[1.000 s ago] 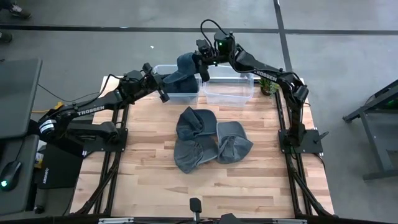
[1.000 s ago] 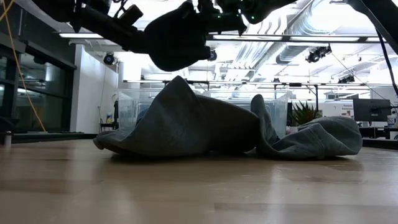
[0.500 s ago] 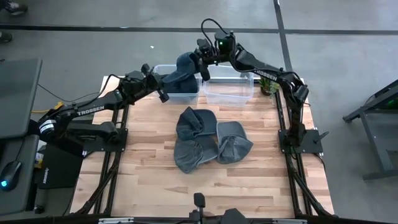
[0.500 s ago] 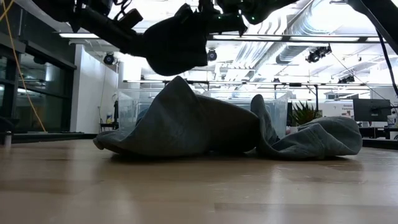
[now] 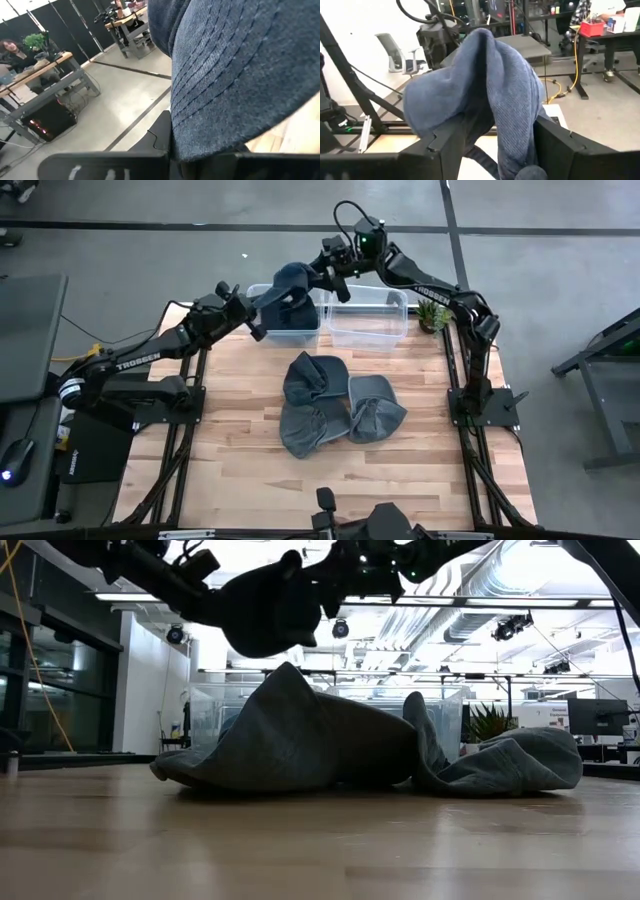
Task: Pick and place caps into container
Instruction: Put the bottom dark blue cap into the left transparent container
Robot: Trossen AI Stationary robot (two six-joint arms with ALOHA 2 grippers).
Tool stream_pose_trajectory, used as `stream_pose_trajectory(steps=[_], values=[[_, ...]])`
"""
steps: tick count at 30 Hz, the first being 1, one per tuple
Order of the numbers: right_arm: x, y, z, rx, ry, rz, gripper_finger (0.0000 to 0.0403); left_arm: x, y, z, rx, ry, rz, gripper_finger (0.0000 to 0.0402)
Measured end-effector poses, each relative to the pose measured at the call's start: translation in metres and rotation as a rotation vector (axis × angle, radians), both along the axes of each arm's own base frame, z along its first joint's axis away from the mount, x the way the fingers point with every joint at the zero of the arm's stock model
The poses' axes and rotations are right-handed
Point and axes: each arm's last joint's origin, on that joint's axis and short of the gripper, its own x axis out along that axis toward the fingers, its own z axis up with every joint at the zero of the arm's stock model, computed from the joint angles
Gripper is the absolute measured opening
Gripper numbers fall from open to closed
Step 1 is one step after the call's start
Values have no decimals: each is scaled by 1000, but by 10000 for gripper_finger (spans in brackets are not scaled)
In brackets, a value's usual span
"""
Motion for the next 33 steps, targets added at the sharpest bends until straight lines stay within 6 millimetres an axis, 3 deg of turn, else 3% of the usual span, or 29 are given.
stream_pose_trajectory(steps=[10,18,25,33], values=[[-16,8,15,-137,3,4,200,-10,-6,-1,-100,-38,20,6],[-25,15,8,-319,140,-53,200,-19,-12,15,-184,-50,23,5],[-19,31,-2,-552,310,-144,200,-24,-17,42,-254,-62,7,5],[-8,55,-4,-797,509,-299,200,-33,-12,44,-378,-91,1,5]])
